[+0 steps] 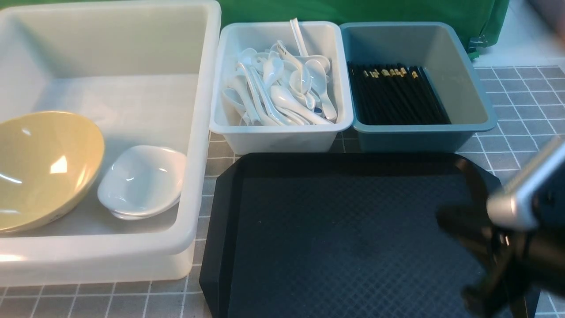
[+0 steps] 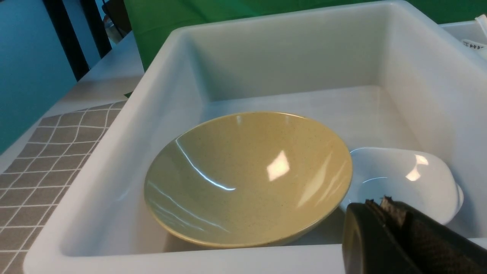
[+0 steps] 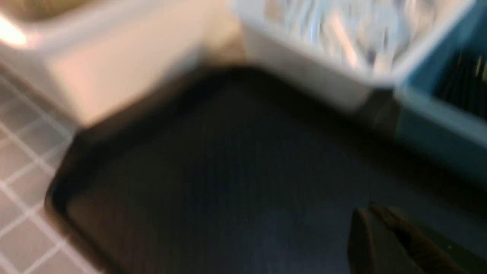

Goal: On grey table put chopsticks spoon bowls plates into blue grey white boxes.

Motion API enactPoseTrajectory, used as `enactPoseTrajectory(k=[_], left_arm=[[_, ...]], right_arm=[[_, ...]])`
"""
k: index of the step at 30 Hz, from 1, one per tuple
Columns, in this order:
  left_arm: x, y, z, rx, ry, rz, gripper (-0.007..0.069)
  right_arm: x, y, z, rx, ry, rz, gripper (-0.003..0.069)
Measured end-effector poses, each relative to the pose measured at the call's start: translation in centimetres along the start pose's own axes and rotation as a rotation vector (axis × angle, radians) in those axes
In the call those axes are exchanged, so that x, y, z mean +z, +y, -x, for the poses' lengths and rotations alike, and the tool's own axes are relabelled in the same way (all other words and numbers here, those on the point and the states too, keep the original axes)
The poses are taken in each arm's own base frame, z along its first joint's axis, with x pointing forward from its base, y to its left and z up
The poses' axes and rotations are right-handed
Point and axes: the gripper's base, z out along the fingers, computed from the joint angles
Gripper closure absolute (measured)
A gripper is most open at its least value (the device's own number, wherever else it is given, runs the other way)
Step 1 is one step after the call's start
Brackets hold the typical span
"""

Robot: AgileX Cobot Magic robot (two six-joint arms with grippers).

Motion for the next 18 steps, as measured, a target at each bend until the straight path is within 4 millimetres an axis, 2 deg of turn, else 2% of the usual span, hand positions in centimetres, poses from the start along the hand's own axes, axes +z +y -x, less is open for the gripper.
enactPoseTrajectory(k=[3, 5, 10, 14, 17, 18], left_arm=[[0.0, 0.0, 0.0, 0.0, 0.0, 0.0, 0.0633], [0.0, 0.0, 0.0, 0.0, 0.0, 0.0, 0.0633], [0.0, 0.0, 0.0, -0.002, 0.002, -0.001, 0.0633], [0.0, 0.0, 0.0, -0.002, 0.005, -0.001, 0.0633], [0.0, 0.0, -0.1, -0.002, 0.009, 0.0, 0.0633], [0.0, 0.0, -0.1, -0.003, 0.01, 0.0, 0.0633]], right_arm=[[-0.9, -0.5, -1.4, 0.065, 0.015, -0.024, 0.0626], [-1.5, -0.7, -1.6, 0.075, 0.009, -0.037, 0.0626], [-4.4, -2.1, -3.0, 0.096, -0.103, -0.097, 0.0626], [-6.1, -3.7, -5.4, 0.074, -0.212, -0.219, 0.0626], [-6.9, -4.0, -7.0, -0.001, -0.304, -0.301, 0.0626], [-7.2, -4.2, -8.1, -0.017, -0.359, -0.363, 0.0626]])
